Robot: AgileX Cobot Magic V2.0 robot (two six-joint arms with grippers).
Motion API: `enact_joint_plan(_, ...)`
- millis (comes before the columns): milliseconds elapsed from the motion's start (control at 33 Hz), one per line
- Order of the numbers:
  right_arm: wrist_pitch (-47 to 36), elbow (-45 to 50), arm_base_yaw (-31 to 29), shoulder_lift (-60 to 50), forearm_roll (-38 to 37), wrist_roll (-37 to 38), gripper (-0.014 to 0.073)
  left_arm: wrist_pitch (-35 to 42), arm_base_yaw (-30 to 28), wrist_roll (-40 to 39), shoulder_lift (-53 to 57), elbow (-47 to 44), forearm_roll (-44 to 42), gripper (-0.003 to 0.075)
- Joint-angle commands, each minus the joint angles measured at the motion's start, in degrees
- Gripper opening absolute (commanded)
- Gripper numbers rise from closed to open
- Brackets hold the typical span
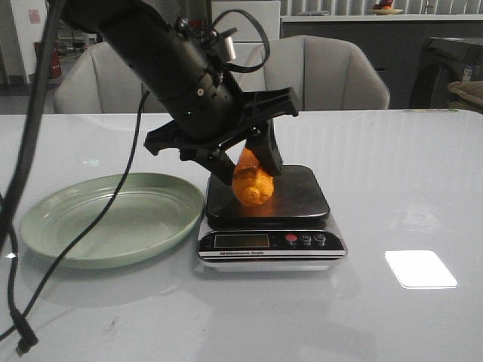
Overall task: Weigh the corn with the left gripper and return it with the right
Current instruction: 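Carry the corn with the left gripper and lower it onto the scale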
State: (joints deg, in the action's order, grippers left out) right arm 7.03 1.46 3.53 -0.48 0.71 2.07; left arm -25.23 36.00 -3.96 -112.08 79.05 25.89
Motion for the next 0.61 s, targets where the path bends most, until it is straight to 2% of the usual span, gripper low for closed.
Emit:
enact_joint_plan(0,-4.9,0.6,-0.2,-1.2,-0.1,-0.7,0.0155,3.6,0.5,-0.4,2.0,2.7,2.7,0.0423)
enact_joint_plan(272,-4.9,0.6,-0.2,-1.2,-0.1,-0.7,0.0155,4.1,0.5,-0.4,1.8,3.7,6.5,0.0423)
enact_joint_plan(575,-4.9,0.6,-0.2,-1.2,-0.1,-0.7,0.0155,1.7,0.5,0.1,7.4,1.5,1.2,0.0417)
